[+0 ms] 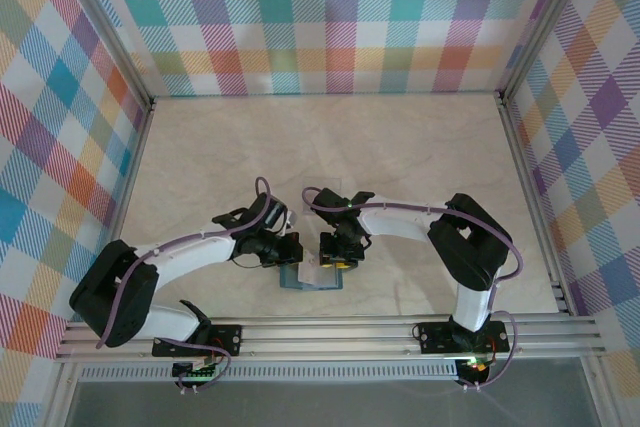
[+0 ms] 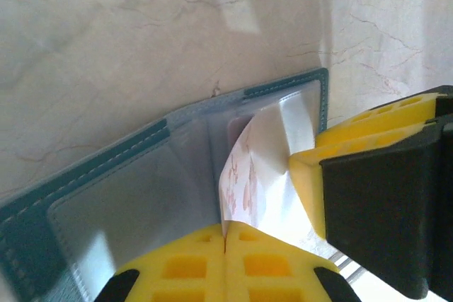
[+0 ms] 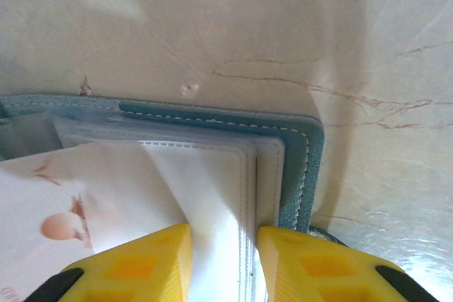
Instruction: Take the credit cards out of the card holder
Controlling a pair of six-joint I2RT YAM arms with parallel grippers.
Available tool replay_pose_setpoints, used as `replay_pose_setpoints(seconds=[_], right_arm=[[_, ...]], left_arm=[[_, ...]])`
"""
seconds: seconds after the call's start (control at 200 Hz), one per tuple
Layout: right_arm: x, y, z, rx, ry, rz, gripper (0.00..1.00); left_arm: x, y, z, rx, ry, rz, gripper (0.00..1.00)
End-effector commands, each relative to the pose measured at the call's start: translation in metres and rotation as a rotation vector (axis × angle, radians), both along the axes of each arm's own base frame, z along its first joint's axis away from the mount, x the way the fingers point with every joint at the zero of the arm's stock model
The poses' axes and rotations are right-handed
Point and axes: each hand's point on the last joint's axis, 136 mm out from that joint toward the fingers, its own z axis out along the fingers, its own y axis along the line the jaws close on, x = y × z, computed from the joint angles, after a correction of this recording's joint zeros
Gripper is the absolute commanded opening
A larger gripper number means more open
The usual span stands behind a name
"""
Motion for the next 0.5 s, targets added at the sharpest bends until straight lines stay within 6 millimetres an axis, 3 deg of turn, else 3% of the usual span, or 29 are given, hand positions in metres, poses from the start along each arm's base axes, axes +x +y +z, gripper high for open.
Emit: replay_pose_setpoints(seconds=[0.0, 0.495], right_arm=[[-0.009, -0.026, -0.017, -0.13, 0.021, 0.023, 0.35], [-0.002, -0.018, 0.011, -0.066, -0.04, 0.02, 0.4]], left_arm=[[-0.009, 0.029, -0.004, 0.151, 0.002, -0.017, 0.03], [0.004, 0.045, 0.04, 0.223, -0.126, -0.015, 0.01]])
